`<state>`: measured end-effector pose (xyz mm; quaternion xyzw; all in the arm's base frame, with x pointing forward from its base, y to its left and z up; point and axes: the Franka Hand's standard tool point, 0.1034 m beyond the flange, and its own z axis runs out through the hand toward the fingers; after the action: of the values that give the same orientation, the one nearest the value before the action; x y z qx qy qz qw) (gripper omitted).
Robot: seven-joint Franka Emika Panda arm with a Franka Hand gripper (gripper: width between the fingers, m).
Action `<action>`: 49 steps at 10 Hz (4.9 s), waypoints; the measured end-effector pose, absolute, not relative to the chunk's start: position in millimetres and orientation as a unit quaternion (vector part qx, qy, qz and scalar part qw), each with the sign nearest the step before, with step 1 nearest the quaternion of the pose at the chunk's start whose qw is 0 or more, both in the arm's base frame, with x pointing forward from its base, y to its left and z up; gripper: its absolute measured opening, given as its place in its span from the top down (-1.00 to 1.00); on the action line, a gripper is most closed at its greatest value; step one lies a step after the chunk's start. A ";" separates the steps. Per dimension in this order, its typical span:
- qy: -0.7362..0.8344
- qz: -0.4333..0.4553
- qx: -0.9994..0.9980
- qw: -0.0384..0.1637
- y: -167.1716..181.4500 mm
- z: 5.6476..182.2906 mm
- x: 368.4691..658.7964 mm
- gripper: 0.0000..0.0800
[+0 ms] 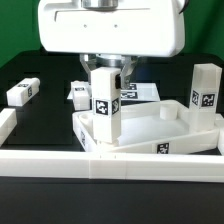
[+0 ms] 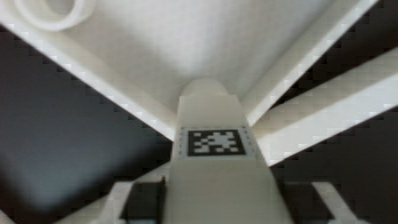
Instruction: Assemble desk
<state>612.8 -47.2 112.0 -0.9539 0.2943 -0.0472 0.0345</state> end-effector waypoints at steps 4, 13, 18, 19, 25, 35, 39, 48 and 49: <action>0.453 -0.039 -0.889 0.046 -37.8 112.0 613.7 0.27; 0.289 -0.046 -0.955 0.038 -36.6 112.1 614.0 -0.62; 0.022 -0.051 -0.998 0.000 -38.4 112.2 615.1 -0.62; 0.010 -0.051 -0.999 -0.001 -36.4 112.0 615.2 -0.62; -0.188 -0.049 -0.981 -0.012 -38.4 111.9 614.9 -0.62; -0.120 -0.050 -0.991 -0.008 -38.1 111.8 614.9 0.28; 0.071 -0.050 -0.996 0.008 -33.6 111.0 614.2 0.27; 0.410 -0.041 -0.910 0.035 -23.3 110.4 615.7 0.27; 0.413 -0.041 -0.909 0.036 -23.1 110.4 615.8 0.27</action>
Offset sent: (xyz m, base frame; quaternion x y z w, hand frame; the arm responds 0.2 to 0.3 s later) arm -0.0012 0.0081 -0.0012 -0.0140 -0.0024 0.1776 0.9840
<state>615.8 -23.1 110.4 -0.9093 0.4125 -0.0409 0.0363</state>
